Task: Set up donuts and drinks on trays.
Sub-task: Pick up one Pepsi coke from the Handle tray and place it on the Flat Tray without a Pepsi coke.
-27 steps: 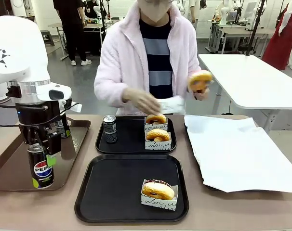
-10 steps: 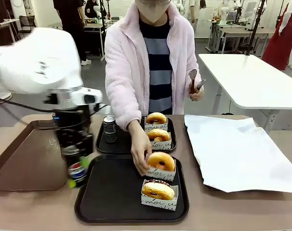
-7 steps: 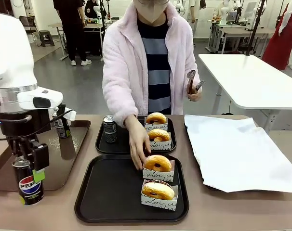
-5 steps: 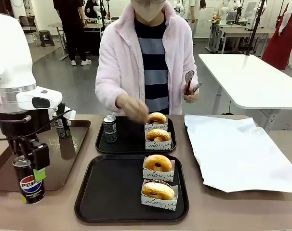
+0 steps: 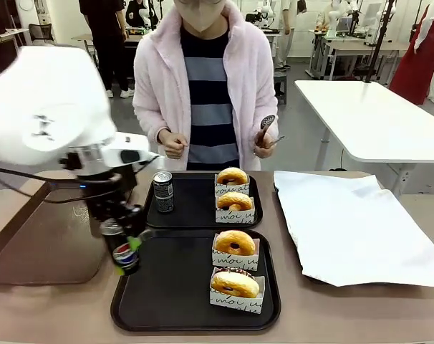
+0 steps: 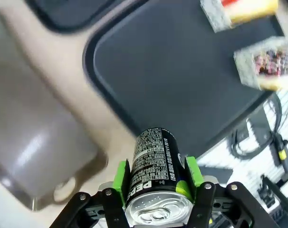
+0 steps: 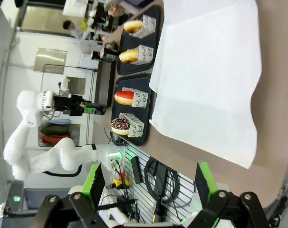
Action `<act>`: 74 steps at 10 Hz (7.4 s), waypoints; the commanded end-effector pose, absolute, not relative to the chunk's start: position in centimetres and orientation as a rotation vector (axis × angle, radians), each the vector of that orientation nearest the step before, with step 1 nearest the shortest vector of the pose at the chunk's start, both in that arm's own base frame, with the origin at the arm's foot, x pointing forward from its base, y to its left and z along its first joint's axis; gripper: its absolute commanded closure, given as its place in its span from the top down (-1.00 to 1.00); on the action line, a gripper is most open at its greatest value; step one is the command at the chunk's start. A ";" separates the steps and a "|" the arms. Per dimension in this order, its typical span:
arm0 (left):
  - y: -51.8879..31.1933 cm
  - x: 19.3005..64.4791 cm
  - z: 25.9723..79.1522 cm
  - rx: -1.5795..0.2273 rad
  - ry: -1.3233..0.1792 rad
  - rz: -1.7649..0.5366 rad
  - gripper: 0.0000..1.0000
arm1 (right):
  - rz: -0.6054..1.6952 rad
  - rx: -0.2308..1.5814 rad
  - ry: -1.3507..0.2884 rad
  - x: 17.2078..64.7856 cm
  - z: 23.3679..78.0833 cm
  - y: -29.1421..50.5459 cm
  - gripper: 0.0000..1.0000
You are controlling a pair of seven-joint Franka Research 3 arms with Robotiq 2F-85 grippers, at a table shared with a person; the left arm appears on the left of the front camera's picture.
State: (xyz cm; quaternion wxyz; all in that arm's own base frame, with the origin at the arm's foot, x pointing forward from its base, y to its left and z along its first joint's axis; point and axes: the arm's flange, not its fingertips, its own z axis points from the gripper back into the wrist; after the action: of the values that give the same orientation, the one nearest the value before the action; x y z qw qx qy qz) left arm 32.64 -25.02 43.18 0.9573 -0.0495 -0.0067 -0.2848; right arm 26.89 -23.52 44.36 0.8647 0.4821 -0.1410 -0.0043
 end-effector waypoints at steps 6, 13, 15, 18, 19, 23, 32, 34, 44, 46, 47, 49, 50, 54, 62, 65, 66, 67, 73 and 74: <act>-30.2 38.9 36.6 -0.005 -0.064 -0.546 0.16 | -0.001 1.024 -0.309 26.9 44.4 -23.6 1.00; -30.3 38.8 36.6 0.012 -0.040 -0.556 1.00 | -0.001 1.024 -0.309 26.9 44.4 -23.6 1.00; -30.3 38.6 36.7 0.015 -0.033 -0.558 1.00 | -0.001 1.024 -0.309 26.9 44.4 -23.6 1.00; -30.3 38.6 37.0 0.012 -0.024 -0.550 1.00 | -0.001 1.024 -0.309 26.9 44.4 -23.6 1.00; -30.2 38.3 37.6 0.001 -0.004 -0.544 1.00 | -0.001 1.024 -0.309 26.9 44.4 -23.6 1.00; -28.5 34.2 45.5 -0.057 0.038 -0.559 1.00 | -0.001 1.024 -0.309 26.9 44.4 -23.6 1.00; -28.3 33.5 47.1 -0.067 0.043 -0.544 1.00 | -0.001 1.024 -0.309 26.9 44.4 -23.6 1.00; -23.3 36.3 49.0 -0.147 0.014 -0.423 1.00 | -0.001 1.024 -0.309 26.9 44.4 -23.6 1.00; -6.0 38.5 54.6 -0.078 -0.086 -0.131 1.00 | -0.001 1.024 -0.309 26.9 44.4 -23.6 1.00; -6.0 38.5 54.6 -0.078 -0.086 -0.131 1.00 | -0.001 1.024 -0.309 26.9 44.4 -23.6 1.00; -6.0 38.5 54.6 -0.078 -0.086 -0.131 1.00 | -0.001 1.024 -0.309 26.9 44.4 -23.6 1.00; -3.2 41.0 54.9 -0.294 0.007 -0.181 1.00 | -0.001 1.024 -0.309 26.9 44.4 -23.6 1.00; 1.4 41.2 53.8 -0.567 0.018 -0.191 1.00 | -0.001 1.024 -0.309 26.9 44.4 -23.6 1.00; 12.4 42.2 49.8 -1.152 -0.021 -0.224 1.00 | -0.001 1.024 -0.309 26.9 44.4 -23.6 1.00; 20.7 42.3 41.3 -1.207 -0.099 0.033 1.00 | -0.001 1.024 -0.309 26.9 44.4 -23.6 1.00; 21.1 42.6 41.3 -1.228 -0.098 0.068 1.00 | -0.001 1.024 -0.309 26.9 44.4 -23.6 1.00; 21.1 42.6 41.3 -1.228 -0.098 0.068 1.00 | -0.001 1.024 -0.309 26.9 44.4 -23.6 1.00; 21.1 42.6 41.3 -1.228 -0.098 0.068 1.00 | -0.001 1.024 -0.309 26.9 44.4 -23.6 1.00; 21.1 42.6 41.3 -1.228 -0.098 0.068 1.00 | -0.001 1.024 -0.309 26.9 44.4 -23.6 1.00; 21.1 42.6 41.3 -1.228 -0.098 0.068 1.00 | -0.001 1.024 -0.309 26.9 44.4 -23.6 1.00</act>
State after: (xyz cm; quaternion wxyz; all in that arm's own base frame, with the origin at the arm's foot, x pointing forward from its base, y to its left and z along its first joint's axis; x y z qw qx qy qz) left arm 42.86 20.98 41.25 0.8181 -0.5721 -0.0490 0.0333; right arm 26.87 -23.52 44.36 0.8649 0.4818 -0.1406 -0.0046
